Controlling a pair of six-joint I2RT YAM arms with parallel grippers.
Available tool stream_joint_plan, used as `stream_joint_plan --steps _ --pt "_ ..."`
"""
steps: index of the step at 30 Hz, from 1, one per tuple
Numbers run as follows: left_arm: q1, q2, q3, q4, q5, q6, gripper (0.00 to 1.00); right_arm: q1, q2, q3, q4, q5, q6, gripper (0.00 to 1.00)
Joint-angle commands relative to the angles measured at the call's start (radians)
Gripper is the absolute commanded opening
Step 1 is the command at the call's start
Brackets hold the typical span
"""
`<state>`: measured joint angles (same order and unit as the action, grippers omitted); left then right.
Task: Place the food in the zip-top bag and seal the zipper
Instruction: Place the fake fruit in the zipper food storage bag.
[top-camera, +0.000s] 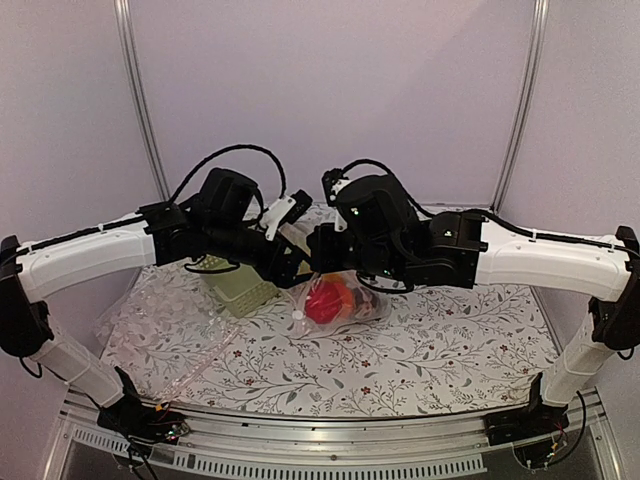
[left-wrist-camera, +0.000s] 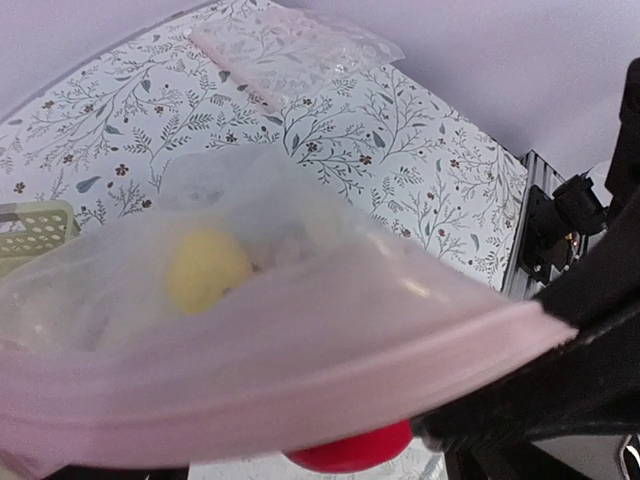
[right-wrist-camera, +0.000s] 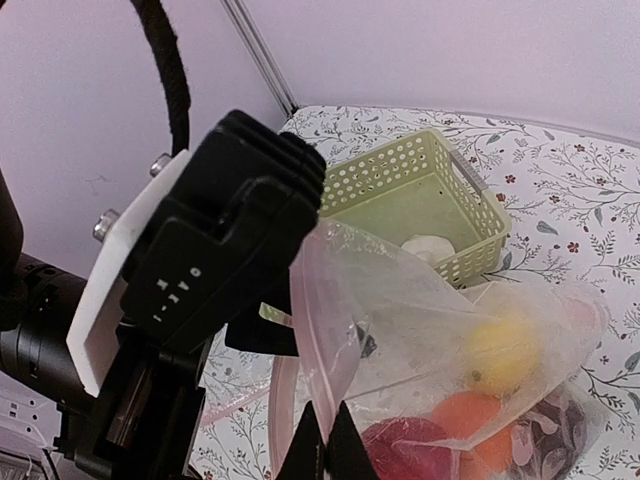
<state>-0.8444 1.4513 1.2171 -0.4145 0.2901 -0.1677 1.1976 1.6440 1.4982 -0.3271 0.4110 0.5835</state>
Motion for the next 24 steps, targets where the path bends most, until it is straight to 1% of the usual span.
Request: stream_joint_plan --steps 1,11,18,21,24 --pt "-0.013 -0.050 -0.027 0.056 0.041 0.019 0.86 0.002 -0.021 -0.017 0.023 0.027 0.004 0.00" --pt "-0.010 -0.230 -0.131 0.178 0.114 0.075 0.86 0.003 -0.053 -0.041 -0.002 0.087 -0.005 0.00" --pt "0.021 -0.346 -0.207 0.273 0.042 0.052 0.90 -0.017 -0.073 -0.058 -0.043 0.116 0.002 0.00" --pt "0.060 -0.334 -0.188 0.247 0.000 0.033 0.93 -0.020 -0.086 -0.066 -0.045 0.120 0.008 0.00" --pt "0.127 -0.267 -0.127 0.172 0.001 0.013 0.93 -0.020 -0.091 -0.069 -0.050 0.119 0.011 0.00"
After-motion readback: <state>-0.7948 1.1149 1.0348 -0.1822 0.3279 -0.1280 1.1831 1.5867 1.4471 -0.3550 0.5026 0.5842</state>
